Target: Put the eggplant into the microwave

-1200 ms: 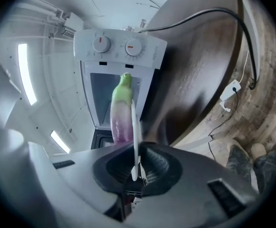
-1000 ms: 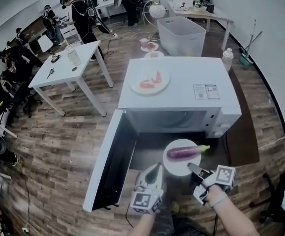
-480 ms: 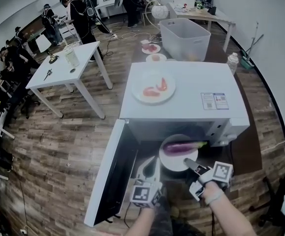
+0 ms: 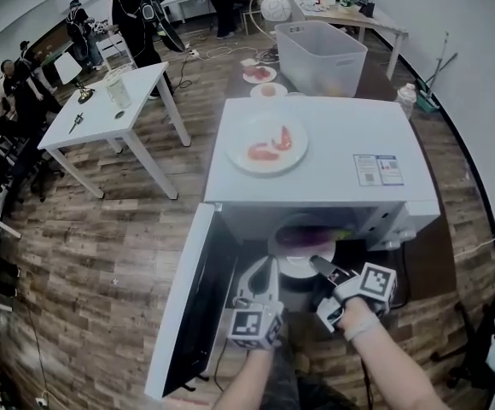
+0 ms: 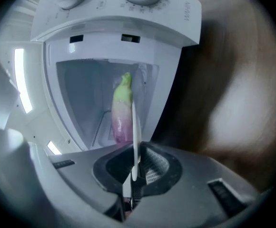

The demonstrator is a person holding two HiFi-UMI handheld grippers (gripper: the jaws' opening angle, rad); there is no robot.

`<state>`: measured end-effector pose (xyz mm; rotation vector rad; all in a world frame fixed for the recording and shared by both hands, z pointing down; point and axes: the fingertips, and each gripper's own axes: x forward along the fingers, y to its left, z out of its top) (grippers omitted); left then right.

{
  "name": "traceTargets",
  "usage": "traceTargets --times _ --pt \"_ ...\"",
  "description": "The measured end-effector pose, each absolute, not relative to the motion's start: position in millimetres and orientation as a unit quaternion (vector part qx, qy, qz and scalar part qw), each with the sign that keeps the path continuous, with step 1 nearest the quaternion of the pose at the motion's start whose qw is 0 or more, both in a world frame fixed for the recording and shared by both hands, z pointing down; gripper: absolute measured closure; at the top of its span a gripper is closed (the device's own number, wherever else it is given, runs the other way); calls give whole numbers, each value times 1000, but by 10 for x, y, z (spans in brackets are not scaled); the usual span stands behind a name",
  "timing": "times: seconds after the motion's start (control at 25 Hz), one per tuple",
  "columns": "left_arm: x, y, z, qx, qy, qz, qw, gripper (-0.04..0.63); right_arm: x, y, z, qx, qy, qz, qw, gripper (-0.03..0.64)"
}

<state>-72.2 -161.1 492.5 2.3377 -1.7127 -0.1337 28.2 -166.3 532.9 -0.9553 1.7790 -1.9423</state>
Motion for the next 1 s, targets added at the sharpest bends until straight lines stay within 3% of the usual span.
traceTargets --times 1.0 --pt "-414 -1599 5158 829 -537 -31 155 594 156 -2075 5429 -371 592 -684 211 592"
